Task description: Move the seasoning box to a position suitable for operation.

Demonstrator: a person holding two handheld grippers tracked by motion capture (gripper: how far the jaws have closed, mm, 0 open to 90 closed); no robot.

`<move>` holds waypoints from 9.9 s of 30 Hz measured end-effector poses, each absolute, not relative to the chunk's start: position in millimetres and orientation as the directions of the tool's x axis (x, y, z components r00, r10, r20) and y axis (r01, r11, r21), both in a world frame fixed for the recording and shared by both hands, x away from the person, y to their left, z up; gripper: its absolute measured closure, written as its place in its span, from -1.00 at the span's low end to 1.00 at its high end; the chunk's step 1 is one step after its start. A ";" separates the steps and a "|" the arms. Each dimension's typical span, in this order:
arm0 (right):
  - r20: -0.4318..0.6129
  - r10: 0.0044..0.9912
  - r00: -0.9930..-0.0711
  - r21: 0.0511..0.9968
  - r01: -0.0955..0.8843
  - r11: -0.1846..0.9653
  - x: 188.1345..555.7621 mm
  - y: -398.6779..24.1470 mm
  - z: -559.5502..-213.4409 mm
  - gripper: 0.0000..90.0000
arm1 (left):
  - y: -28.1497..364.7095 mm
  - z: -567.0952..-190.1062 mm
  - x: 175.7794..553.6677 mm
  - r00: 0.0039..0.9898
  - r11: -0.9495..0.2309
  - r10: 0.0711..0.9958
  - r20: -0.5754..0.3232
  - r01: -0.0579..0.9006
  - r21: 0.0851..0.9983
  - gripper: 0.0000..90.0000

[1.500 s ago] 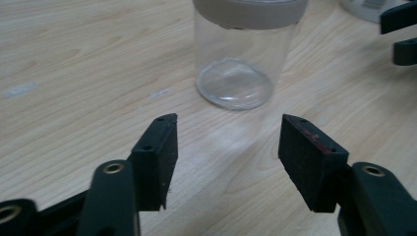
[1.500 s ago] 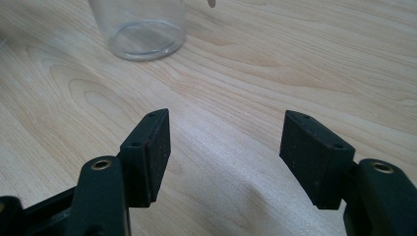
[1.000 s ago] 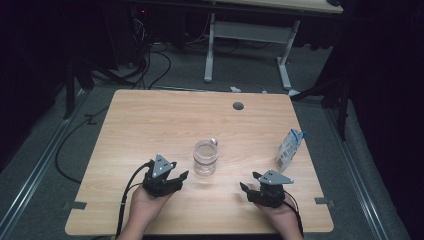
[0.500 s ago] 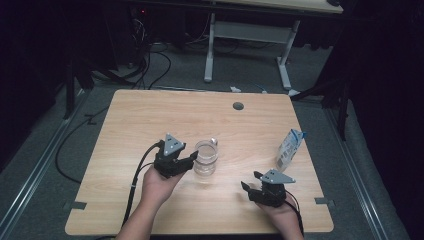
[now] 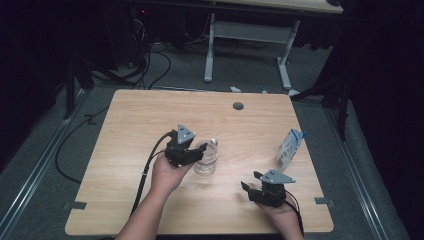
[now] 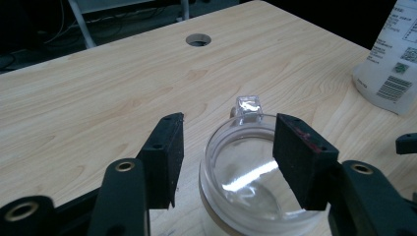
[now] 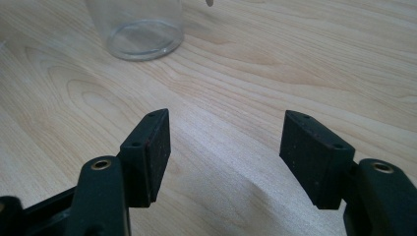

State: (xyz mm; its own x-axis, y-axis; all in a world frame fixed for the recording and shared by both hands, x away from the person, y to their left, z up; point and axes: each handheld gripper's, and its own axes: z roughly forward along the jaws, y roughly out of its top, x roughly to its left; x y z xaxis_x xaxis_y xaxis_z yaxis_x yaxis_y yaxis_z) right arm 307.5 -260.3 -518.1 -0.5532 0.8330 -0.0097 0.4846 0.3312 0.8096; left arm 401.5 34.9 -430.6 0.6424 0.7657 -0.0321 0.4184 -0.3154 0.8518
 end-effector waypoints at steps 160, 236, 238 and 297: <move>-0.048 0.836 -0.547 0.813 0.465 0.351 300.1 -247.1 -522.0 0.02 | 80.1 -494.7 331.6 0.636 -0.248 0.769 -0.063 0.387 0.888 1.00; -0.041 0.870 -0.491 0.823 0.477 0.308 276.5 -272.0 -517.4 0.13 | 16.8 -491.9 305.6 0.788 -0.288 0.612 -0.058 0.291 0.912 1.00; -0.042 0.873 -0.485 0.823 0.478 0.305 275.3 -273.5 -517.6 0.14 | 15.5 -491.6 305.8 0.791 -0.288 0.610 -0.058 0.288 0.913 1.00; -0.007 0.856 -0.518 0.855 0.440 0.273 302.4 -265.1 -505.4 0.33 | 43.4 -469.2 347.3 0.711 -0.208 0.695 -0.106 0.340 0.917 0.93</move>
